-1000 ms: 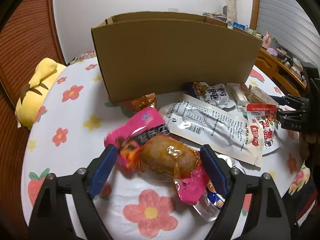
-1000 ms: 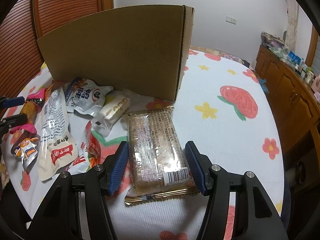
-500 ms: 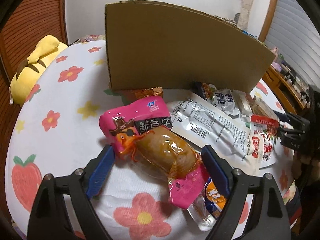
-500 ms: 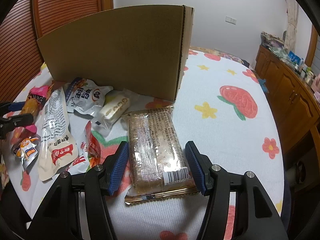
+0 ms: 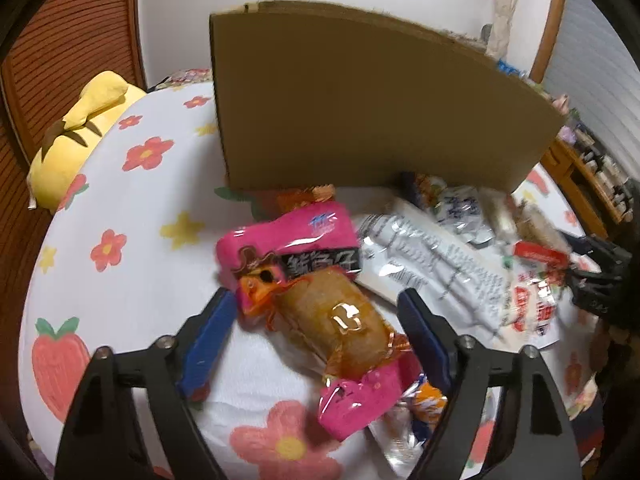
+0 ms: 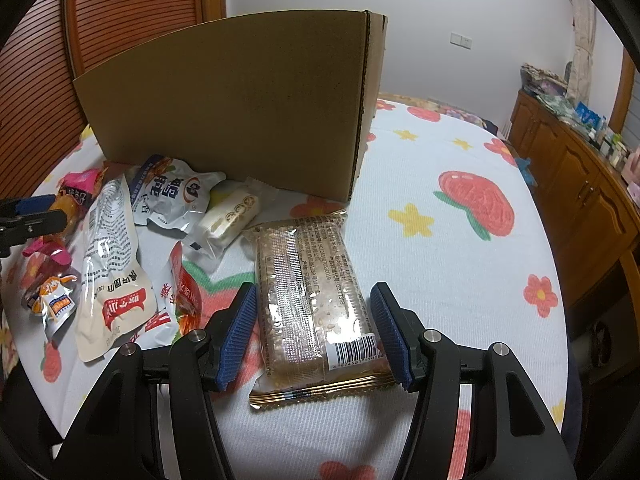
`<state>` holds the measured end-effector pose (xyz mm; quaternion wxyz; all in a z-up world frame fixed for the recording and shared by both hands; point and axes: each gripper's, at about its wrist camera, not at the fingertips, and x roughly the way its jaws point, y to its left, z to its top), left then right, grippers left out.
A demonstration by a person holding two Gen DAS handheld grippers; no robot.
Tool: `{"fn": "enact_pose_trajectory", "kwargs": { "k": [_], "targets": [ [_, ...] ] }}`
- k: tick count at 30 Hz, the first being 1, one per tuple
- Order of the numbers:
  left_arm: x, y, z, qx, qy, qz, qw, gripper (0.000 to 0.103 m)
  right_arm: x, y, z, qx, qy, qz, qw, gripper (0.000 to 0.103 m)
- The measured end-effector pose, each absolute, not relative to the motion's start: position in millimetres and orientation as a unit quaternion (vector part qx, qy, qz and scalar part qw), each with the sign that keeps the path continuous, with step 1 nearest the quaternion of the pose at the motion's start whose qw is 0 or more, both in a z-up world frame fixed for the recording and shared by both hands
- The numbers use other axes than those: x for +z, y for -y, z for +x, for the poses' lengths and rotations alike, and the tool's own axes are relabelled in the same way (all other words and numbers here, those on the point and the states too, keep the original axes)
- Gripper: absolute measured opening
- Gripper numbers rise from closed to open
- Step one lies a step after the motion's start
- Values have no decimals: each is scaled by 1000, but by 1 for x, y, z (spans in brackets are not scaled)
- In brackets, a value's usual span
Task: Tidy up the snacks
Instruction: 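Grasp the pink sausage pack with left gripper while right gripper grasps clear wafer bar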
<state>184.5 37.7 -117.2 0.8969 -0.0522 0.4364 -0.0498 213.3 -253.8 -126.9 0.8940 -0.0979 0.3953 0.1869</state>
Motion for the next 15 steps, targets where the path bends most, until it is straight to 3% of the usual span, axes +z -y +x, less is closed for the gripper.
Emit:
{"fn": "enact_pose_trajectory", "kwargs": {
  "k": [2, 6, 15],
  "targets": [
    [-118, -39, 182, -52, -435, -50, 897, 77, -127, 254, 213, 187, -395, -98, 894, 60],
    [-117, -43, 178, -47, -433, -46, 899, 52, -127, 254, 213, 187, -395, -98, 894, 60],
    [-116, -47, 170, -46, -421, -35, 905, 48, -127, 253, 213, 187, -395, -98, 894, 60]
  ]
}}
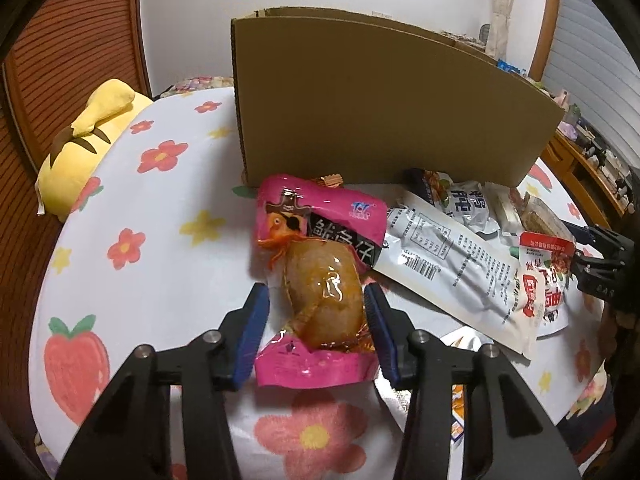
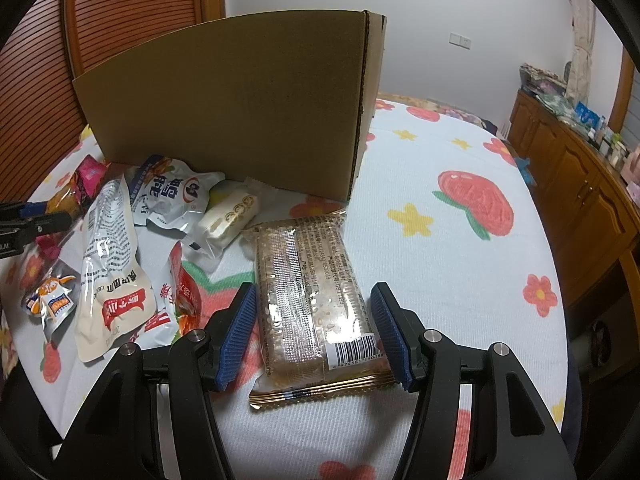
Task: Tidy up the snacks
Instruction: 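Grasp the pink sausage pack with left gripper while right gripper grasps clear wafer bar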
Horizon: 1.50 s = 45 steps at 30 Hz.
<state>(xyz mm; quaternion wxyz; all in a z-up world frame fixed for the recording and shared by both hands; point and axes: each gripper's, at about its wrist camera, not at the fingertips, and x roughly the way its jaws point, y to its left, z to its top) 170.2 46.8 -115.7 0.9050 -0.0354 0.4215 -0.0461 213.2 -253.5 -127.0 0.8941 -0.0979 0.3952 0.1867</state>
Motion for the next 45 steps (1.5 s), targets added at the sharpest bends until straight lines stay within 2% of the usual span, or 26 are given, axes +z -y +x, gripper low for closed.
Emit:
{"fn": "enact_pose_trajectory", "kwargs": {
  "k": [6, 14, 26, 39, 45],
  "targets": [
    [-116, -48, 159, -48, -418, -25, 907, 48, -127, 253, 213, 187, -395, -98, 894, 60],
    [-123, -47, 167, -42, -420, -6, 906, 56, -128, 253, 213, 187, -395, -98, 894, 60],
    [-115, -53, 149, -50, -393, -9, 918, 47, -128, 254, 213, 186, -395, -97, 894, 60],
    [-104, -63, 132, -49, -379, -11, 924, 45, -128, 253, 213, 186, -395, -97, 894, 60],
    [-111, -62, 135, -47, -396, -2, 917, 49, -127, 254, 214, 187, -398, -97, 893, 60]
  ]
}}
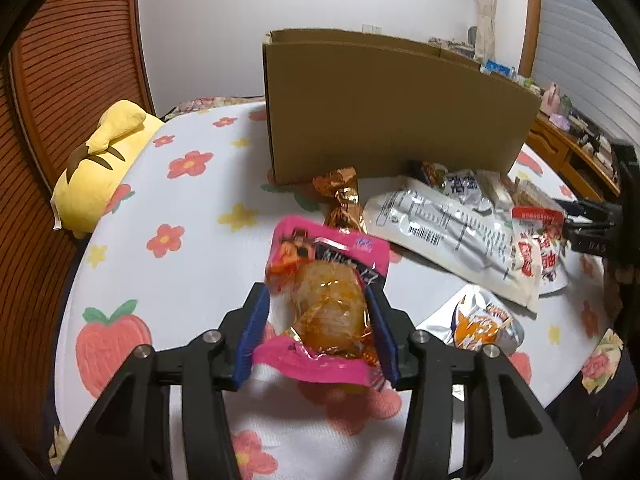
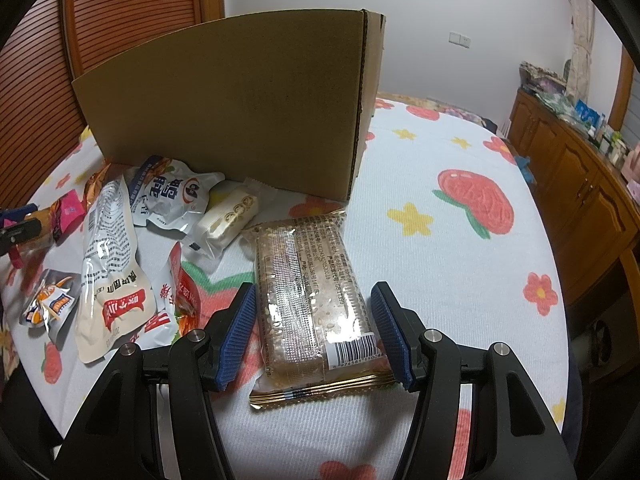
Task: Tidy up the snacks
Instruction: 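Grasp the pink sausage pack with left gripper while right gripper grasps clear wafer bar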
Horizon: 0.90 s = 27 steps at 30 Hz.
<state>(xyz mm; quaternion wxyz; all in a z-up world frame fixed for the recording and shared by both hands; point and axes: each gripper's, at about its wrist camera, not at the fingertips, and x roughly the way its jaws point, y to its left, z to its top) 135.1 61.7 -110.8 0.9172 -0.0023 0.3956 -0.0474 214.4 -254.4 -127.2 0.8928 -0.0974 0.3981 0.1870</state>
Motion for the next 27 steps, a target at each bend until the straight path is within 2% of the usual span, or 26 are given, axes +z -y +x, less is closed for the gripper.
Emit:
{"fn": "enact_pose_trajectory", "kwargs": {
  "k": [8, 12, 13, 15, 16, 18, 20, 27],
  "targets": [
    [-114, -60, 142, -50, -410, 4, 911, 56, -124, 253, 217, 197, -412, -113, 883, 63],
    [-114, -58, 149, -58, -417, 7, 907, 56, -120, 252, 219, 204, -416, -113, 879, 63],
    [-115, -58, 151, -59, -419, 8, 906, 56, -119, 252, 221, 206, -417, -113, 878, 63],
    [-117, -58, 154, -63, -426, 8, 903, 45, -117, 252, 225, 207, -418, -112, 877, 63],
    [-117, -58, 153, -65, -426, 8, 902, 44, -117, 252, 227, 209, -420, -109, 876, 63],
    [-117, -58, 151, -67, -425, 10, 902, 42, -119, 253, 232, 208, -432, -104, 871, 59],
    [-117, -59, 147, -67, -422, 8, 904, 41, -119, 254, 232, 215, -434, -98, 869, 47],
    [-103, -62, 134, -68, -400, -4, 914, 39, -117, 260, 217, 209, -420, -110, 876, 44]
  ]
}}
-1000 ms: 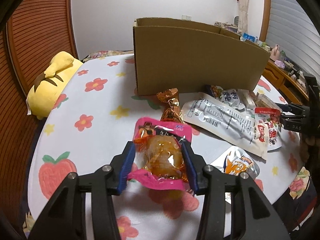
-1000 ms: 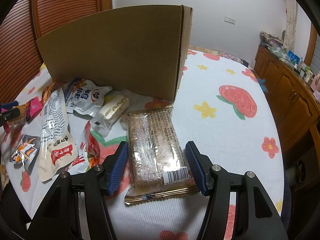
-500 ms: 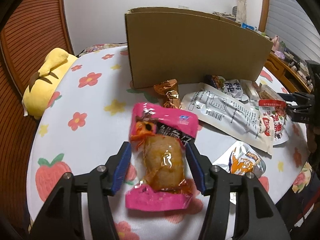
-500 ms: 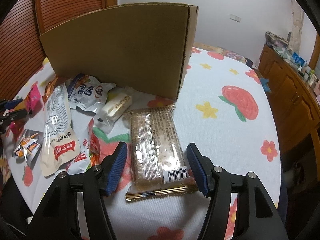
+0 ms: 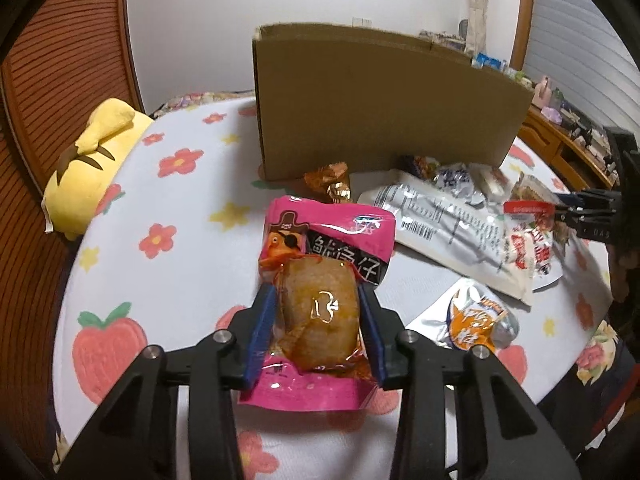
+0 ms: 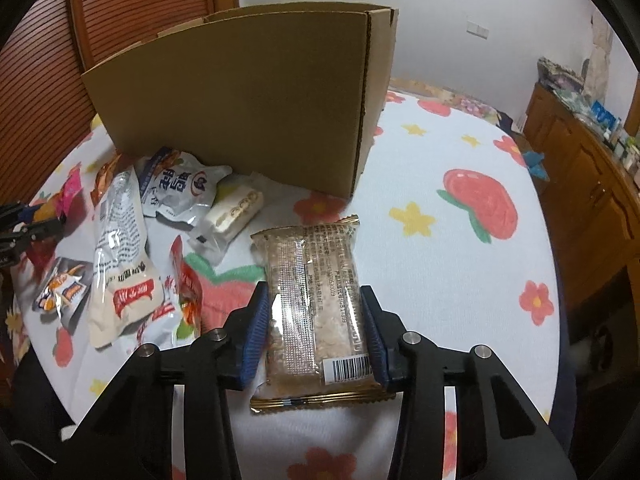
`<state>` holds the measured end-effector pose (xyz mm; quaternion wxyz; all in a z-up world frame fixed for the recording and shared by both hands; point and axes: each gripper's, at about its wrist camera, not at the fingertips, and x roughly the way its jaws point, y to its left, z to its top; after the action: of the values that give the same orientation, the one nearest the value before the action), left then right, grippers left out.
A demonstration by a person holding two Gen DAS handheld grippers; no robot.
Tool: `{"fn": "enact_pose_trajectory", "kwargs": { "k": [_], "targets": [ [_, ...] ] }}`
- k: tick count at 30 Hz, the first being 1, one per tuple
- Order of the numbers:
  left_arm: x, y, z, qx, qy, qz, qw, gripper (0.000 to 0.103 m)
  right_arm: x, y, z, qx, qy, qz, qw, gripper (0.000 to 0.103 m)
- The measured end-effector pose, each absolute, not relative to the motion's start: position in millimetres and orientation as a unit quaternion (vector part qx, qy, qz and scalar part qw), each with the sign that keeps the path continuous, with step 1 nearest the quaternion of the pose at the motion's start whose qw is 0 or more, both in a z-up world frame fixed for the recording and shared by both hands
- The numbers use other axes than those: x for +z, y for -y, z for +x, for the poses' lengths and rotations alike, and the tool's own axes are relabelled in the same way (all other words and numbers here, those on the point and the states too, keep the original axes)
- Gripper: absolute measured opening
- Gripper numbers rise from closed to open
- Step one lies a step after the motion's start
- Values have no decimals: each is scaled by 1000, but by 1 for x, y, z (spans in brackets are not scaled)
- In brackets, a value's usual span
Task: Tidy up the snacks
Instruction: 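Carry both packs over the box and open both grippers to release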
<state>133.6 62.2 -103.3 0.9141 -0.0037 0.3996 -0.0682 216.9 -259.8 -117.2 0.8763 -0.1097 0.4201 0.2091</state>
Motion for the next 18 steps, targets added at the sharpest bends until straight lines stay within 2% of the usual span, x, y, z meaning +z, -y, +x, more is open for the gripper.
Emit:
{"fn": "enact_pose_trajectory", "kwargs": {
  "k": [8, 18],
  "targets": [
    [-67, -59, 127, -78, -362, -4, 929, 39, -95, 269, 201, 214, -389, -87, 892, 44],
    [-14, -47, 152, -94, -317, 18, 943, 39, -27, 258, 195, 249, -315, -79, 912, 44]
  ]
}}
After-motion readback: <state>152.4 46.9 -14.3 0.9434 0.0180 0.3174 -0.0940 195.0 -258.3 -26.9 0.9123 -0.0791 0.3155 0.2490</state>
